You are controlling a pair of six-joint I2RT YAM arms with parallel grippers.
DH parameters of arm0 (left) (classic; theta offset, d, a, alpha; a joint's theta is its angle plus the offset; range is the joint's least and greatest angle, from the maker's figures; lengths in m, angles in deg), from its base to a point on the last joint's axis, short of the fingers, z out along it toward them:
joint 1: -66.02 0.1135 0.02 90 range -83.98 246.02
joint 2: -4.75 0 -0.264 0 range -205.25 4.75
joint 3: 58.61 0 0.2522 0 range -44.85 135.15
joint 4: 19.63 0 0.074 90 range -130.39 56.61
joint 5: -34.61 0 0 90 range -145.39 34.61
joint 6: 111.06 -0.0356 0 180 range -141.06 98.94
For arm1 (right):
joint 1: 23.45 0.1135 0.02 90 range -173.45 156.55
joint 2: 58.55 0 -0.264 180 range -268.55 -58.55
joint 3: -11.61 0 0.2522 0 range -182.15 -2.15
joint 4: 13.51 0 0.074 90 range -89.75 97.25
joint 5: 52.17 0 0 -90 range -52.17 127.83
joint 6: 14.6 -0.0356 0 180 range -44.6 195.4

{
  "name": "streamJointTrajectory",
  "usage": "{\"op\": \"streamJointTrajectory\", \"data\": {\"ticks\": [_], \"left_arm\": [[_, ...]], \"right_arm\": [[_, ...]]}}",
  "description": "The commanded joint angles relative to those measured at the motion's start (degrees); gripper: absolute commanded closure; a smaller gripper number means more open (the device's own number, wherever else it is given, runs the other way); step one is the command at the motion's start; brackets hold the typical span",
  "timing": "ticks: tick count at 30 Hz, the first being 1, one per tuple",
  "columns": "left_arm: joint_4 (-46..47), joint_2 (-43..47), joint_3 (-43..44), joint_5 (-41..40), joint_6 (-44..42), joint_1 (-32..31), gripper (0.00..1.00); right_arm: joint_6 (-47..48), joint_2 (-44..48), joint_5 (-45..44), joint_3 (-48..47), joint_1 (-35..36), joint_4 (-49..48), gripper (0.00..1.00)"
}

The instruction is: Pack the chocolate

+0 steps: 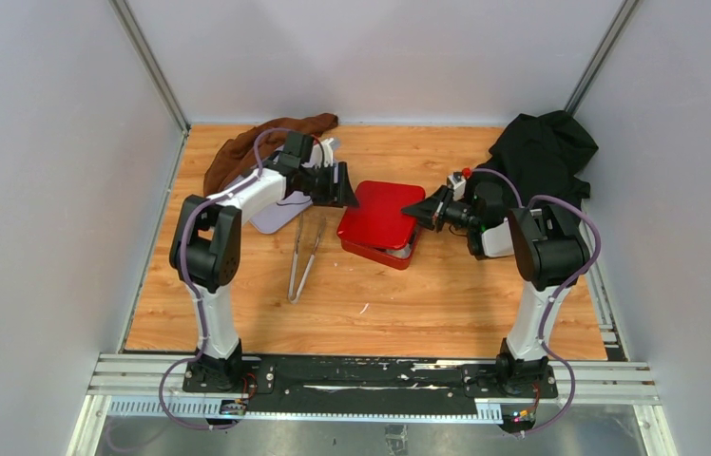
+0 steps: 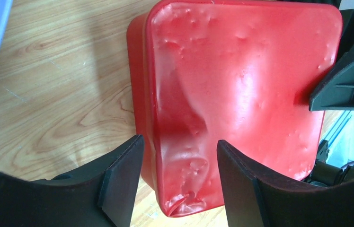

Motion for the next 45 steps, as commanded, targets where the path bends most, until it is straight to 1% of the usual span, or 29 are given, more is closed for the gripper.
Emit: {"op": "streamJointTrajectory", "data": {"ticks": [1,8,13,15,17,19,24,25,26,27,30,31,32,36,39,42,45], "left_arm": [[0.61,-1.06,0.25,1.01,-0.39,-0.29,0.38],[0.92,-1.47,-0.75,1.25,-0.63,-0.41,0.4],[-1.27,-3.35,0.85,0.22,-2.04,-1.32,0.44],[-2.04,-3.96,1.49,-0.05,-2.31,-1.6,0.44],[-2.42,-4.34,1.92,-0.35,-2.56,-1.73,0.47],[-2.87,-4.53,2.32,-0.53,-2.79,-1.74,0.48],[-3.6,-5.1,2.89,-1.01,-3.42,-1.74,0.49],[-3.74,-5.26,2.99,-1.02,-3.46,-1.74,0.49],[-3.74,-5.38,3.0,-1.1,-3.53,-1.78,0.49],[-3.8,-5.52,3.07,-1.23,-3.47,-1.82,0.49],[-3.65,-5.9,3.08,-1.2,-3.38,-1.83,0.5],[-3.58,-5.95,3.03,-1.26,-3.29,-1.83,0.5],[-3.53,-5.98,2.96,-1.29,-3.24,-1.83,0.5],[-3.38,-6.17,3.06,-1.16,-3.11,-1.91,0.5],[-3.45,-6.13,3.46,-1.11,-3.11,-2.24,0.5],[-3.88,-6.13,4.0,-1.1,-3.2,-2.73,0.5],[-4.18,-5.96,4.51,-0.9,-3.2,-3.12,0.5]], "right_arm": [[4.07,0.21,-0.58,1.21,-0.61,1.63,1.0],[3.58,-0.13,-0.86,3.2,-1.08,0.4,1.0],[4.09,0.39,-1.65,3.52,-1.43,2.46,0.93],[5.46,1.27,-2.11,3.21,-1.39,5.21,0.87],[7.62,2.63,-2.49,2.73,-1.44,9.18,0.81],[10.79,4.43,-3.2,1.99,-1.44,14.58,0.73],[22.12,9.91,-6.66,-1.16,-1.44,34.67,0.59],[24.04,11.2,-7.78,-1.96,-1.44,38.3,0.53],[26.68,12.06,-8.66,-3.1,-1.44,41.98,0.52],[27.8,12.92,-9.51,-3.94,-1.44,45.2,0.43],[31.93,15.03,-11.59,-6.17,-1.44,53.31,0.4],[33.06,15.65,-12.4,-6.95,-1.44,56.05,0.22],[34.32,16.33,-13.27,-7.66,-1.44,59.61,0.19],[39.3,18.43,-17.46,-11.21,-1.44,71.77,0.18],[42.19,19.98,-20.84,-13.06,-1.44,77.61,0.18],[43.53,20.91,-23.12,-14.16,-1.44,80.02,0.18],[43.57,19.71,-22.95,-14.69,-1.35,80.32,0.18]]}}
